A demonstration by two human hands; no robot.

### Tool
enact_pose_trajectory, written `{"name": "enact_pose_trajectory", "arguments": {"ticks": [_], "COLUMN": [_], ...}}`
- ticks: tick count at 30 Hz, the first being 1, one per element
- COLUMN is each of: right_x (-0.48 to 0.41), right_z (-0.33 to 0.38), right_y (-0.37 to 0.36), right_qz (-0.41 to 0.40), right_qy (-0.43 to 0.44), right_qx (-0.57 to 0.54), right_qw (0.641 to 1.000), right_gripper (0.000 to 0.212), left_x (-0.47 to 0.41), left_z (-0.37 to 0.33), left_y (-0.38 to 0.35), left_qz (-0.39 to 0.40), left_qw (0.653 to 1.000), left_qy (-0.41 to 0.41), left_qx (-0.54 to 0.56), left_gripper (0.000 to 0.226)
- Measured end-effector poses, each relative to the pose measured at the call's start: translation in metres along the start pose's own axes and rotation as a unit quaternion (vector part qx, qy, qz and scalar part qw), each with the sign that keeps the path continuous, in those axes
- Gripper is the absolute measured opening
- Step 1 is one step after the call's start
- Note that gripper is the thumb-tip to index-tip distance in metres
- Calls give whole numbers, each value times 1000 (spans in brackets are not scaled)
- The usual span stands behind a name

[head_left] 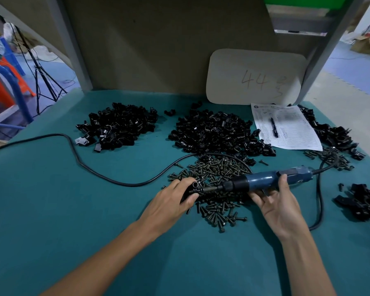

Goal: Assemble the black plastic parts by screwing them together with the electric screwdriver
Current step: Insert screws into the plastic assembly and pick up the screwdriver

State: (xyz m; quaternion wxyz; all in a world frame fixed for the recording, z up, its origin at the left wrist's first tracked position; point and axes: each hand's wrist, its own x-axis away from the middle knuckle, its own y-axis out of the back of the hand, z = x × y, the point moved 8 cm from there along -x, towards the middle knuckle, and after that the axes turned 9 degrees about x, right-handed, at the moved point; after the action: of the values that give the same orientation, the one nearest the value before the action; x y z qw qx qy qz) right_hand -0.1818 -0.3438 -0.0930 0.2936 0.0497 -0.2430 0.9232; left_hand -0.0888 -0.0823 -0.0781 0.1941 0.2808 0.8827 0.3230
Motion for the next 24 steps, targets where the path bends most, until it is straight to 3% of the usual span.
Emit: {"name": "enact_pose_trajectory", "arguments": {"ticks": [12,24], "right_x": [2,3], "right_z": [-3,-1], "right_y": [-9,-8], "right_qz": [3,6], "right_qy": [-28,2], "right_qx": [-2,27], "right_qw": [1000,1000], "right_gripper": [48,49], "left_x": [-1,0], "left_z": [1,1], "left_y": [-1,-3], "left_qz": [7,10], "left_qw": [1000,1000], "left_qy": [0,-2], "left_qx": [-5,-24], "left_gripper": [41,39]}}
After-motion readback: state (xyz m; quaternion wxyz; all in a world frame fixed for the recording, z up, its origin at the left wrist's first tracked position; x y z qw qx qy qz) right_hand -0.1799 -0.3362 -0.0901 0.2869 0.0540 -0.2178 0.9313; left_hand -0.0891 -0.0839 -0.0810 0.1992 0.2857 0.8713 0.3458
